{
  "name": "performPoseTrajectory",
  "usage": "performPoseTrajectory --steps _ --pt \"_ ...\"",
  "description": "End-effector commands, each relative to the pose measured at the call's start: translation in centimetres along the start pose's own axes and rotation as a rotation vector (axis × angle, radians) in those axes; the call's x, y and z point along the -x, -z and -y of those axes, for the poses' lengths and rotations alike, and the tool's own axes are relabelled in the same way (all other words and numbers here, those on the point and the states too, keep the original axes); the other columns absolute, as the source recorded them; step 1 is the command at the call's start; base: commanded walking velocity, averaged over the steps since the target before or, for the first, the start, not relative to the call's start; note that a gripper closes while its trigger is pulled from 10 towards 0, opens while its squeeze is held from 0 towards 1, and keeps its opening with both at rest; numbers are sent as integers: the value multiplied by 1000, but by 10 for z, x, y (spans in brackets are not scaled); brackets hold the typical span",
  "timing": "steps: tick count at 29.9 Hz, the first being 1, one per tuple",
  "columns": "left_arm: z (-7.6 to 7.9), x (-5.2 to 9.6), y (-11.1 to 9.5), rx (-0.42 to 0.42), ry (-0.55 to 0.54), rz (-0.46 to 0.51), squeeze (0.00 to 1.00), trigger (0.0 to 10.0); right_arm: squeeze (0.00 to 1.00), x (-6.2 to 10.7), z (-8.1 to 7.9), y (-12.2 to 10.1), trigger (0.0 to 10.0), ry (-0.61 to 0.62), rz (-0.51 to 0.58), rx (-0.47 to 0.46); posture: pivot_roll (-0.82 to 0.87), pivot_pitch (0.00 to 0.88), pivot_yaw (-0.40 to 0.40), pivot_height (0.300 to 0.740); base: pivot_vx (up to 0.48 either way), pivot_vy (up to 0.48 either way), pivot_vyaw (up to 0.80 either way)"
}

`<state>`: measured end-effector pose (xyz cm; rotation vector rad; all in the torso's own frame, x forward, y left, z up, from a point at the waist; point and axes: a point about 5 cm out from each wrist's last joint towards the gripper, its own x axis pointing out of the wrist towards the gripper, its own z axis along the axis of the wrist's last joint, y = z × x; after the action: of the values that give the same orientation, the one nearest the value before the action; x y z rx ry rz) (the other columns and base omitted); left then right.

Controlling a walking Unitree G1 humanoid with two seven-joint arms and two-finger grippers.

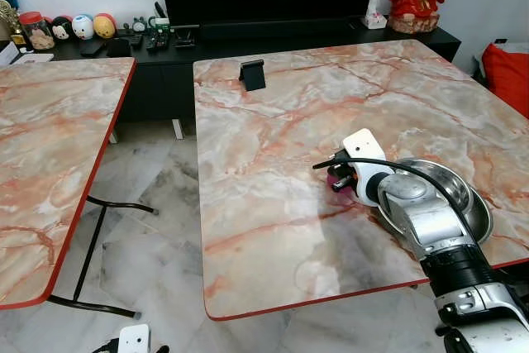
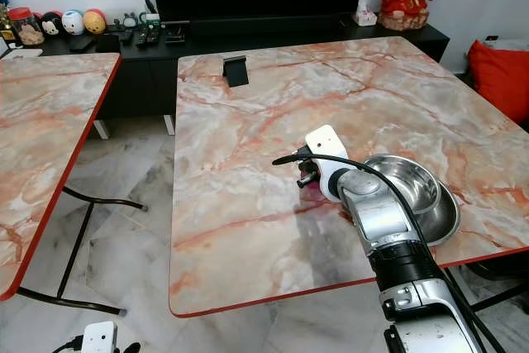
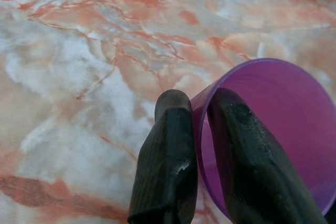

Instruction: Setting the table

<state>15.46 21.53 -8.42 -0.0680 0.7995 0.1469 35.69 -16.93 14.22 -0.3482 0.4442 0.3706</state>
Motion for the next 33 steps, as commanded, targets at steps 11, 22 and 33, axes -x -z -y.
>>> performPoseTrajectory --steps 11,22,33 --pt "-2 2 6 18 -12 -21 0 10000 0 -2 0 -7 10000 3 15 37 -74 0 9 740 0 0 0" --pt "-1 2 7 21 -12 -23 0 10000 839 -3 0 -9 10000 7 20 51 -74 0 9 740 0 0 0" --pt "-1 3 8 23 -13 -25 0 10000 0 -4 1 -8 10000 23 10 102 -74 0 9 740 0 0 0"
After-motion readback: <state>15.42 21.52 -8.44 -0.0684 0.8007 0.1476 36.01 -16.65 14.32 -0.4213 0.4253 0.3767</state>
